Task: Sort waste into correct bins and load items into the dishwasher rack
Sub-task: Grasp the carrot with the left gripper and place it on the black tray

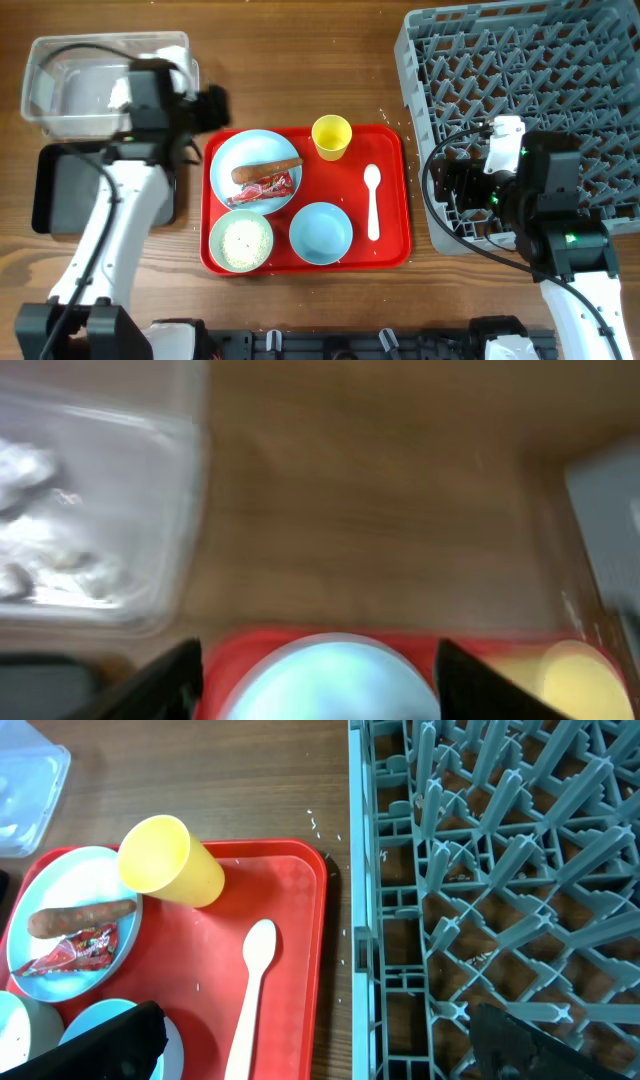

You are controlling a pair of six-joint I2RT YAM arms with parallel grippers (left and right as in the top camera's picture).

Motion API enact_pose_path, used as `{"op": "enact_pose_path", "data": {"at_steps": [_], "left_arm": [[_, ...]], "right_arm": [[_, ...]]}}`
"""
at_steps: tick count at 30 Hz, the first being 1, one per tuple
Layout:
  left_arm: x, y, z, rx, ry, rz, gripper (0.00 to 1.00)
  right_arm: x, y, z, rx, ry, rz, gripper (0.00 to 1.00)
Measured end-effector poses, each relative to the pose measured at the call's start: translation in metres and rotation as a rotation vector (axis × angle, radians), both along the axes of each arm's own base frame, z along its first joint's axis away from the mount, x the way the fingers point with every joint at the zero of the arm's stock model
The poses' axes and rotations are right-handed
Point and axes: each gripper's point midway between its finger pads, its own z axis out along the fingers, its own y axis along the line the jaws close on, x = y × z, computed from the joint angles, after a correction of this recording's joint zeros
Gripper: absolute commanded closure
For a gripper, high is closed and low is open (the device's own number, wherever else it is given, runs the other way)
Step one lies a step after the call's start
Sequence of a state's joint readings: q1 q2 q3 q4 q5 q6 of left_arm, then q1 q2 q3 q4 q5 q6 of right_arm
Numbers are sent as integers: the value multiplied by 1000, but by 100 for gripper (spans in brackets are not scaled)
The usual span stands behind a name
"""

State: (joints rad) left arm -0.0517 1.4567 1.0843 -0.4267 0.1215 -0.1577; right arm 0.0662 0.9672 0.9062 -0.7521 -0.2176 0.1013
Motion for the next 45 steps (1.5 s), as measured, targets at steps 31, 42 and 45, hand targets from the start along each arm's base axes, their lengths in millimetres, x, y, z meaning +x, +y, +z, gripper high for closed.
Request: {"op": "enact_pose_path", "data": {"at_steps": [31, 42, 45], "left_arm": [[-55, -69, -148, 490, 401, -518, 81], [-49, -64, -127, 502, 349, -469, 96], [-47, -53, -90, 461, 284, -369, 96]], "right_arm": [[-3, 0, -4, -1, 23, 0, 0], [-3, 0, -4, -1, 24, 0, 0], [-4, 0, -5, -2, 26, 0, 0]]}}
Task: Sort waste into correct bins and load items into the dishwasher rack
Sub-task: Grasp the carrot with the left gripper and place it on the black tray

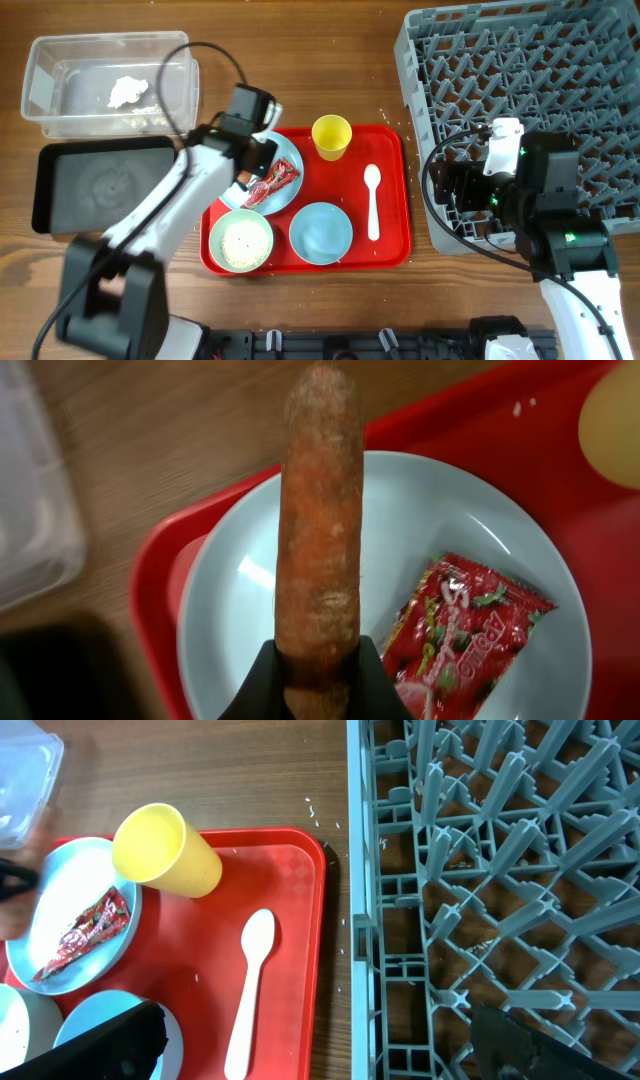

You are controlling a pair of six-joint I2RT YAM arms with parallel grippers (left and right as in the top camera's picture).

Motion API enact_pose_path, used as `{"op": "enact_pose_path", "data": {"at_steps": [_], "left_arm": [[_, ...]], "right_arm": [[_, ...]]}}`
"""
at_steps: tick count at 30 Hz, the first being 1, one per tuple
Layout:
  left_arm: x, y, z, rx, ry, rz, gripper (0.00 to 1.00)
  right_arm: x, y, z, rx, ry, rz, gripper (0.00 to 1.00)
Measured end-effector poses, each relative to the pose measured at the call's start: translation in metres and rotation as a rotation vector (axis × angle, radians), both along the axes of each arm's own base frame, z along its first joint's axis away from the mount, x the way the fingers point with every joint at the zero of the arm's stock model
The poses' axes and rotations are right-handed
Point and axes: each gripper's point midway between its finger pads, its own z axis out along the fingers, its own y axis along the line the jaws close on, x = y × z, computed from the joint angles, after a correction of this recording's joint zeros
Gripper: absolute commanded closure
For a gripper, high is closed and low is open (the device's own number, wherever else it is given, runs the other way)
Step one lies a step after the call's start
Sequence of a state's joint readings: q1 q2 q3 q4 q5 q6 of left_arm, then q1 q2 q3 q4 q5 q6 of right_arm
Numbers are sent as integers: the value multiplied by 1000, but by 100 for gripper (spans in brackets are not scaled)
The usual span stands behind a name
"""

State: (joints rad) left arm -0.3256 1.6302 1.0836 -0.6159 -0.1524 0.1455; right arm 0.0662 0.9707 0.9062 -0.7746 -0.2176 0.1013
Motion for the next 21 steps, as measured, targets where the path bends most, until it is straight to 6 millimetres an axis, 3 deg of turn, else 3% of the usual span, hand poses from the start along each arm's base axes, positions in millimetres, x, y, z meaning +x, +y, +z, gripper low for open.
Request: {"op": "enact_pose_path", "data": {"at_steps": [3, 8, 13, 16, 19, 21], "left_arm": [[-19, 33, 22, -35, 19, 184, 96], [-56, 94, 15, -75, 153, 584, 96], [-66, 160, 15, -138, 134, 946, 96], [-68, 184, 15, -163, 105, 1059, 96], [-62, 239, 20, -209, -17, 1228, 96], [-63, 262, 20, -216, -58, 1294, 96]], "right_arm": [[0, 0, 0, 0, 0, 0, 0], [0, 0, 0, 0, 0, 0, 0], [0, 0, 0, 0, 0, 0, 0], [0, 0, 0, 0, 0, 0, 0], [0, 0, 0, 0, 0, 0, 0], [0, 0, 0, 0, 0, 0, 0]]}}
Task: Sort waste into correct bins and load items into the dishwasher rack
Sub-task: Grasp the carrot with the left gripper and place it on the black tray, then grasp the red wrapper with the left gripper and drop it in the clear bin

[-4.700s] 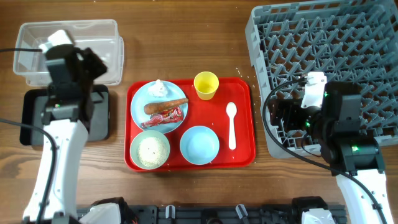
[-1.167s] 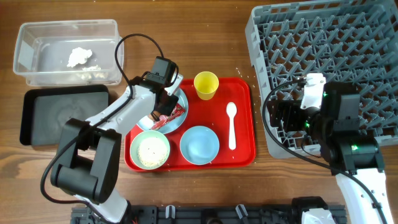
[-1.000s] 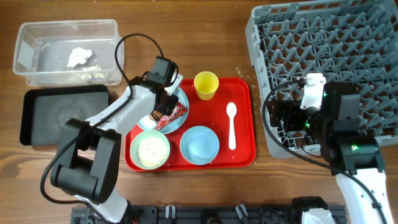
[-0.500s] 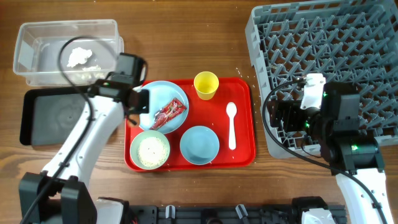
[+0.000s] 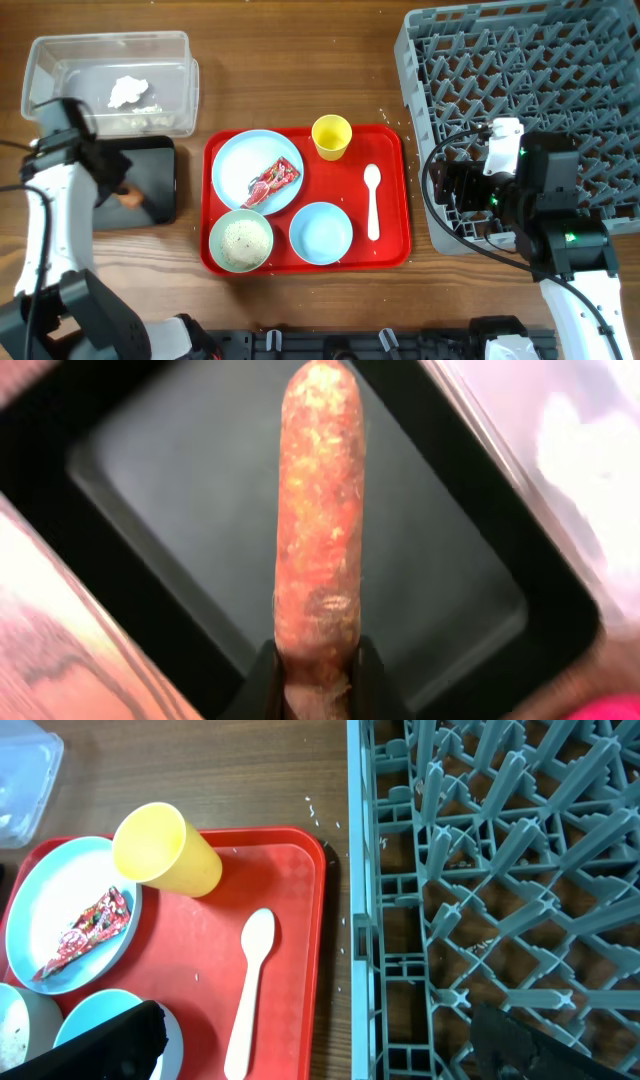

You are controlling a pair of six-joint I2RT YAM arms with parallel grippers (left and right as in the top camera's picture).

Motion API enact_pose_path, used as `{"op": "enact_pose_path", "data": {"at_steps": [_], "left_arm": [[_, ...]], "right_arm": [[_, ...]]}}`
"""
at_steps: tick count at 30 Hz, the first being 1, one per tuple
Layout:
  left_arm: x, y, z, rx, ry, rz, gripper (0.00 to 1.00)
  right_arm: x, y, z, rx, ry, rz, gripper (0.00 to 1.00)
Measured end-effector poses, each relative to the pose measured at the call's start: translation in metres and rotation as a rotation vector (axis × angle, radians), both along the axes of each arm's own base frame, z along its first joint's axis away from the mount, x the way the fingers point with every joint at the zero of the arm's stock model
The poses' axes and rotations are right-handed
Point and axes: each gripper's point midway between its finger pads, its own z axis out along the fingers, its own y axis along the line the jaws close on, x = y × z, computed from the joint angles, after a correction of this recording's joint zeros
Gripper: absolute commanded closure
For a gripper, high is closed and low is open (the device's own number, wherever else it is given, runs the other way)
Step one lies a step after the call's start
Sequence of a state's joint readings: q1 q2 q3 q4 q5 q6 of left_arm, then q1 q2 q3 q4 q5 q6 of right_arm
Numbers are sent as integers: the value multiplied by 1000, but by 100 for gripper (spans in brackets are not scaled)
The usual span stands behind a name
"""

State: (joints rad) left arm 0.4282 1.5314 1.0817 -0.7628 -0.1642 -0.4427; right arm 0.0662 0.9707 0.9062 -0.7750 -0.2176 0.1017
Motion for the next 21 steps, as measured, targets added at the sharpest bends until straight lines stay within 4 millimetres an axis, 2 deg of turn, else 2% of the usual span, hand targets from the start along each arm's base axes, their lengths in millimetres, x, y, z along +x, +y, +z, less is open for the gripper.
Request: {"op": "enact_pose_path", "data": {"at_steps": [2, 4, 7, 8, 9, 10, 12, 13, 17, 21], "left_arm": [[-4, 29, -12, 1, -8, 87, 96], [-6, 40, -23, -7, 5, 118, 96], [-17, 52, -51, -41, 69, 161, 94], [-19, 53, -60, -53, 90, 168, 84], [-22, 52, -70, -68, 116, 169, 80], [-22, 52, -71, -70, 121, 168, 71], [-22, 52, -72, -71, 118, 175, 37], [-21, 51, -72, -75, 116, 172, 31], [-18, 42, -68, -121, 100, 147, 29], [8, 28, -25, -98, -18, 50, 28]], "right_arm": [[0, 0, 0, 0, 1, 0, 0], [0, 0, 0, 0, 2, 0, 0], [0, 0, -1, 0, 3, 0, 0], [0, 0, -1, 0, 3, 0, 0], [0, 0, -1, 0, 3, 0, 0], [0, 0, -1, 0, 3, 0, 0], [-1, 0, -1, 0, 3, 0, 0], [0, 0, -1, 0, 3, 0, 0], [-1, 0, -1, 0, 3, 0, 0], [-1, 0, -1, 0, 3, 0, 0]]}}
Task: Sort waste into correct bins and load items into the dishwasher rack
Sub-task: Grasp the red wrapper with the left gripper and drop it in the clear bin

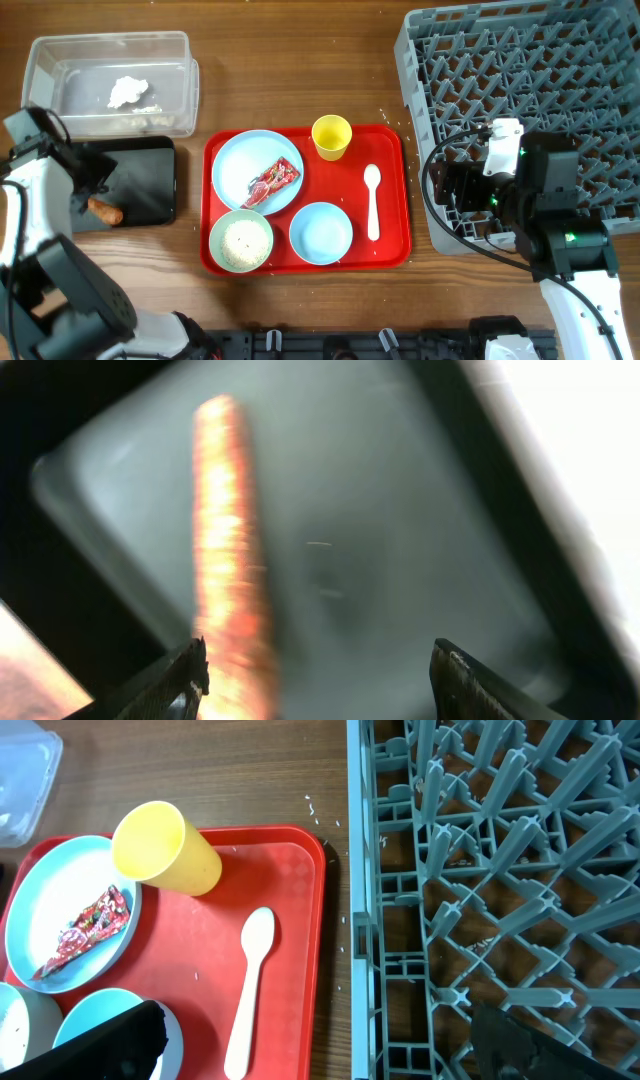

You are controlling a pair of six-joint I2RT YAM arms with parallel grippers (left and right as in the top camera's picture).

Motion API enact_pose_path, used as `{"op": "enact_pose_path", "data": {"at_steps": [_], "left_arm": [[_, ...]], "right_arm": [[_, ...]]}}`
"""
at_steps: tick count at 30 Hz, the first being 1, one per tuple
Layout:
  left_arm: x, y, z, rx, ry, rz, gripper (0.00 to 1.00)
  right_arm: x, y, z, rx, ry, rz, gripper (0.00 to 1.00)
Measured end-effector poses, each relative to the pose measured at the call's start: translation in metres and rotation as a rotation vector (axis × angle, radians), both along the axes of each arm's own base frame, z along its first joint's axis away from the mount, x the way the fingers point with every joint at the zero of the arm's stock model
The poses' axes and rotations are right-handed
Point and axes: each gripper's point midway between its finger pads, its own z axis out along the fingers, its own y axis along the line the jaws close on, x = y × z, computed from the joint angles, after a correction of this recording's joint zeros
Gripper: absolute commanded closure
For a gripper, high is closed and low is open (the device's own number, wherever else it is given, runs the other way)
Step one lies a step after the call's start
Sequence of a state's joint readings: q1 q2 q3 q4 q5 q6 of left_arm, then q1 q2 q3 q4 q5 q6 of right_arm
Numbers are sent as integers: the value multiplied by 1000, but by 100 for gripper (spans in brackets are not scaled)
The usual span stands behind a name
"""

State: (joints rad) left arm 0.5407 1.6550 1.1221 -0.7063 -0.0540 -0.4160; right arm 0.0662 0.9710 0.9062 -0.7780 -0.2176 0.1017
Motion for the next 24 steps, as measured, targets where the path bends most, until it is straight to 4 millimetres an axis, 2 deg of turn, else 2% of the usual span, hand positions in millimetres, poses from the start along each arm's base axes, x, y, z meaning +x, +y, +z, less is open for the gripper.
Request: {"op": "enact_pose_path", "data": {"at_steps": [2, 3, 4, 6, 8, 9, 11, 13, 16, 17, 19, 24], "left_arm": [[23, -25, 26, 19, -85, -124, 27], [41, -51, 40, 24, -141, -244, 27], [53, -75, 47, 24, -168, -349, 27], [70, -127, 51, 18, -195, -561, 26], [76, -178, 50, 14, -198, -760, 25], [76, -211, 49, 13, -196, -893, 24], [73, -249, 43, 16, -182, -1055, 23], [64, -282, 28, 4, -137, -1195, 21], [51, -304, 7, -22, -63, -1287, 21], [44, -312, -7, -38, -14, -1323, 21], [33, -318, -25, -63, 56, -1362, 21], [18, -323, -44, -90, 143, -1411, 22]], "right_arm": [[0, 0, 0, 0, 0, 0, 0], [0, 0, 0, 0, 0, 0, 0], [0, 0, 0, 0, 0, 0, 0], [0, 0, 0, 0, 0, 0, 0], [0, 0, 0, 0, 0, 0, 0], [0, 0, 0, 0, 0, 0, 0], [0, 0, 0, 0, 0, 0, 0], [0, 0, 0, 0, 0, 0, 0], [0, 0, 0, 0, 0, 0, 0], [0, 0, 0, 0, 0, 0, 0], [0, 0, 0, 0, 0, 0, 0], [0, 0, 0, 0, 0, 0, 0]]}}
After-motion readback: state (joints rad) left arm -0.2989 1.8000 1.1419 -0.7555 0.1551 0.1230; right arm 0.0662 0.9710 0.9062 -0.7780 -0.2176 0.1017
